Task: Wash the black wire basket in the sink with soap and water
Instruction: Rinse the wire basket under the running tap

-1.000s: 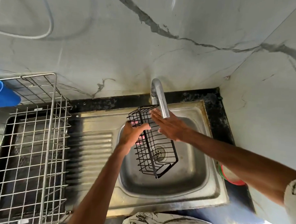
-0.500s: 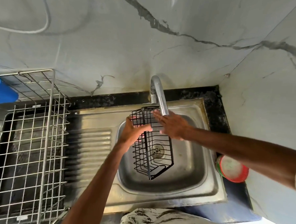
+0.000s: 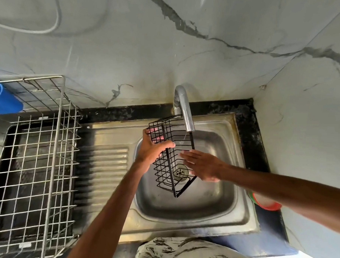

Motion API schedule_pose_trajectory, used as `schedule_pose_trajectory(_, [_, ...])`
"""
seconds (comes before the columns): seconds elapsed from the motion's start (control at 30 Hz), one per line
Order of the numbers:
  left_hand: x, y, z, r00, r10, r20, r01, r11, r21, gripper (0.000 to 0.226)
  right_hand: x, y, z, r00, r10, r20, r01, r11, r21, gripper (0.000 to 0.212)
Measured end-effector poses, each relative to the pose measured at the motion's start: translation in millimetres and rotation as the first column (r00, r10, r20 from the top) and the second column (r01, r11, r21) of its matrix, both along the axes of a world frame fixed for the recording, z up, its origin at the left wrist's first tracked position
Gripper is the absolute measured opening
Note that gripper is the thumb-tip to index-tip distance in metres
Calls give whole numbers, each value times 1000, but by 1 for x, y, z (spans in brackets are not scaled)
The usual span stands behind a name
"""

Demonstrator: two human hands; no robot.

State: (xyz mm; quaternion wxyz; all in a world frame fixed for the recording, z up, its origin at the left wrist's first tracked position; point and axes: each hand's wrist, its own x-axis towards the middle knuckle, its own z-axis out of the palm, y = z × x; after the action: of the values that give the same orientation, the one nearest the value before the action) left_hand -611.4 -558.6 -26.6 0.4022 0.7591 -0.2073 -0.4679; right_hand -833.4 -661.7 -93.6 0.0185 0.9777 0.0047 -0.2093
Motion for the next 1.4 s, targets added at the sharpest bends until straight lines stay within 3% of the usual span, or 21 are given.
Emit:
schedule_pose_trajectory(0.17, [-7, 1, 1, 998, -66, 7, 66, 997, -31, 80, 52, -41, 31, 979, -177, 103, 179, 984, -12, 61])
schedule_pose_trajectory(0.27, [-7, 3, 5, 999, 11, -52, -14, 999, -53, 81, 70, -48, 34, 971, -216, 104, 221, 975, -40, 63])
schedule_pose_trajectory(0.33, [-4, 4, 5, 992, 80, -95, -87, 994, -69, 88, 62, -36, 26, 959, -264, 98, 266, 964, -5, 75])
schedule_pose_trajectory(0.4, [1, 5, 5, 987, 113, -113, -123, 989, -84, 96, 50, -21, 13, 973, -213, 84, 208, 976, 68, 81])
schedule_pose_trajectory(0.47, [6, 7, 4, 988, 129, -88, -138, 984, -115, 105, 31, -8, 0, 990, -130, 55, 124, 987, 106, 78])
schedule_pose_trajectory(0.63, [9, 6, 6, 982, 137, -129, -151, 983, -107, 134, 0, 17, -10, 977, -200, -78, 213, 949, 232, 70])
schedule_pose_trajectory(0.73, [3, 6, 9, 991, 93, -99, -104, 989, -109, 118, 5, 20, -8, 979, -130, -159, 177, 927, 330, 66])
schedule_pose_trajectory(0.9, [5, 4, 13, 994, 87, -62, -93, 990, -103, 109, 35, -19, 10, 985, -140, 97, 129, 985, 112, 73])
schedule_pose_trajectory(1.0, [14, 3, 18, 993, 113, -34, -117, 986, -119, 110, 46, -29, 11, 980, -144, 139, 140, 989, 37, 80])
schedule_pose_trajectory(1.17, [14, 4, 18, 990, 144, -10, -144, 978, -149, 92, 41, -14, -2, 971, -209, 113, 200, 976, 87, 86])
schedule_pose_trajectory(1.3, [7, 3, 8, 979, 205, -6, -201, 956, -215, 82, 12, -1, -18, 979, -206, 7, 204, 973, 110, 81])
schedule_pose_trajectory(1.4, [7, 0, 6, 969, 246, -28, -245, 939, -243, 83, 16, -16, -11, 979, -201, -15, 202, 975, 95, 87])
